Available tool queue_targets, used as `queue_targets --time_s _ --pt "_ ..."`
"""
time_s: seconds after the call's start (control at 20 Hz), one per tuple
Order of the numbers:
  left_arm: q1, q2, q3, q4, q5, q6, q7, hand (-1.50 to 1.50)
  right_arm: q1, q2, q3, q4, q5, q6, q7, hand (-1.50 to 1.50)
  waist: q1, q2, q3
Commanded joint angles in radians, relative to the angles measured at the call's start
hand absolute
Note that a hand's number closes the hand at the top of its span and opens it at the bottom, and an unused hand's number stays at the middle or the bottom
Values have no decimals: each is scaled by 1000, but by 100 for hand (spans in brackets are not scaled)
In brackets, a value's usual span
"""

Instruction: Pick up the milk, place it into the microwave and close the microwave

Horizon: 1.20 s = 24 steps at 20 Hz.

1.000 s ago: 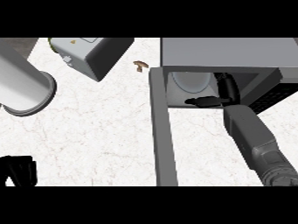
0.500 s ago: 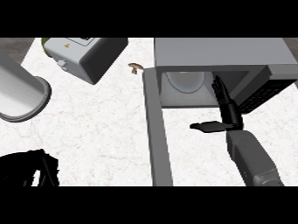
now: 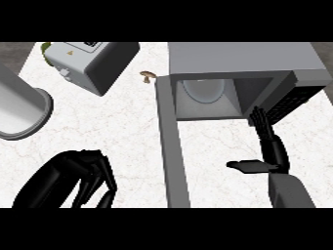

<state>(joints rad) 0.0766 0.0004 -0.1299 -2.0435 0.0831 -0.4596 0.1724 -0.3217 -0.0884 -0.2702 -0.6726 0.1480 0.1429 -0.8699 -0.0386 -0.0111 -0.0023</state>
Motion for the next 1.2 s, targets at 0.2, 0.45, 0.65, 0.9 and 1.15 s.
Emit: queue_targets --time_s 0.2,0.45,0.65,0.9,1.15 --pt "-150 0 -245 268 -178 126 -106 150 276 -40 31 -342 -63 118 56 -150 0 6 0" --pt "-300 0 -309 553 -242 230 -181 150 411 -53 60 -537 -74 158 71 -150 -12 10 0" --pt "-326 0 -420 723 -260 387 -306 150 512 -74 78 -690 -84 195 88 -150 3 11 0" --pt "-420 0 -514 932 -170 614 -512 150 568 -104 66 -836 -196 305 145 -150 -10 15 0" --pt "-519 0 -654 1062 -1 766 -584 150 605 -107 90 -984 -274 337 237 -150 -48 22 -2"
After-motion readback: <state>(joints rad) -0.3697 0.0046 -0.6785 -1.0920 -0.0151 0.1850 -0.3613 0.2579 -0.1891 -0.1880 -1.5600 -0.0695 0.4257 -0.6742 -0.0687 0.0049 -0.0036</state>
